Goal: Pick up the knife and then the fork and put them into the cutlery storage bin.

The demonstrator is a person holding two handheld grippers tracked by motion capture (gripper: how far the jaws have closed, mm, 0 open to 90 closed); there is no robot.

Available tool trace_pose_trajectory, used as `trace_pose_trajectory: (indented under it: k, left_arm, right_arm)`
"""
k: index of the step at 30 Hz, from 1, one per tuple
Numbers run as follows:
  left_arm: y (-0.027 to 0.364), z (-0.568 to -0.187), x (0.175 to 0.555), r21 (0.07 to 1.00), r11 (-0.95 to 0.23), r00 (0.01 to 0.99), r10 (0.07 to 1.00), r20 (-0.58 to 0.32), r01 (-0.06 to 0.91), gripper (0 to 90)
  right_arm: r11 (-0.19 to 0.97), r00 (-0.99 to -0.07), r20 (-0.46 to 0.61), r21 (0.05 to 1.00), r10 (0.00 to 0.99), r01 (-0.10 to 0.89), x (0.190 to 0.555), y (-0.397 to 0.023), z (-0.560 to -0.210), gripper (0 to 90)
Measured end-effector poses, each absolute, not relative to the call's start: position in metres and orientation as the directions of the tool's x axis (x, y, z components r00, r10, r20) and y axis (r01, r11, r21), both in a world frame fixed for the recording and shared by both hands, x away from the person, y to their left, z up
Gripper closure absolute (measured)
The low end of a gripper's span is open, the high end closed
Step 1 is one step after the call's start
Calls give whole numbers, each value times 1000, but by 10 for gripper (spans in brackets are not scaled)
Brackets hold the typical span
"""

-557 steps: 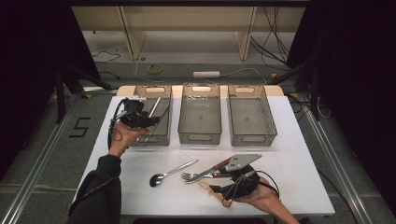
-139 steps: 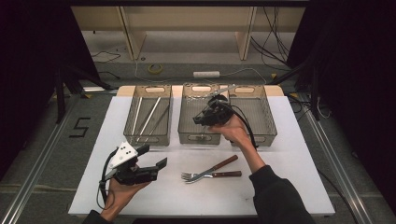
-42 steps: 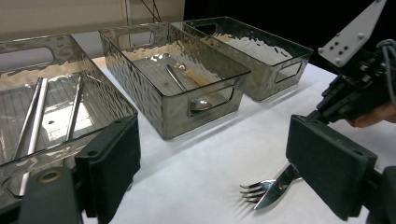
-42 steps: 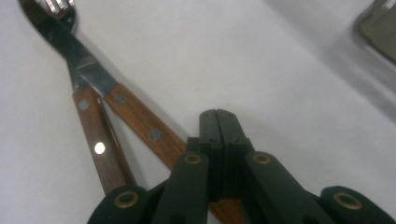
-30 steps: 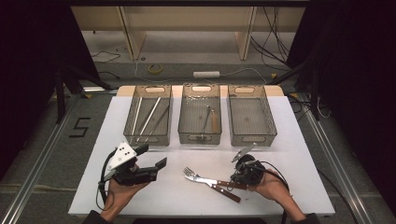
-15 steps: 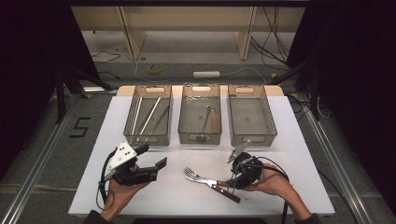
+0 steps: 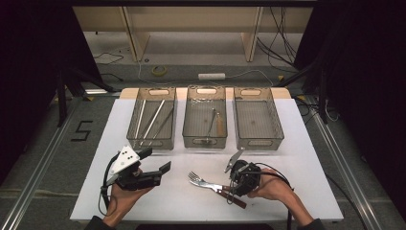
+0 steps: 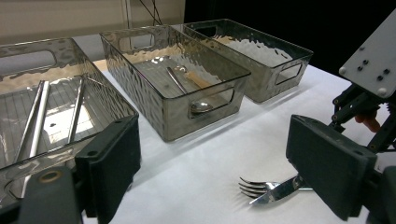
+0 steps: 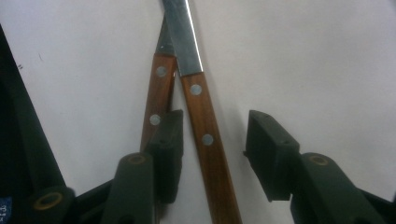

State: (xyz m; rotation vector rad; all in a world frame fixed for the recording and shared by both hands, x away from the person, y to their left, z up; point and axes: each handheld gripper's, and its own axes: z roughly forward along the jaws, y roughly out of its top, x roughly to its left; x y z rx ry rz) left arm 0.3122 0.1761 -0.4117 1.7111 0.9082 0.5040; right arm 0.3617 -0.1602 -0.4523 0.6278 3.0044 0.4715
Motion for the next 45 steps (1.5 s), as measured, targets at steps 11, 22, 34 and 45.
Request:
trace_pose_trajectory:
  k: [11, 22, 34, 45]
  left_arm:
    - [176, -412, 312, 941, -121, 622, 775, -109, 316, 175]
    - [176, -412, 312, 941, -121, 622, 776, -109, 316, 175]
    - [177, -412, 312, 941, -121, 620, 777, -109, 317, 175]
    - [177, -411, 311, 942, -119, 619, 778, -107, 313, 175]
  right_arm:
    - [896, -932, 16, 269, 362, 353, 361, -155, -459, 709]
    - [916, -945, -9, 251, 326, 314, 358, -151, -459, 737]
    - [943, -970, -40, 247, 240, 223, 356, -150, -458, 771]
    - [890, -956, -15, 368, 294, 268, 360, -162, -439, 773]
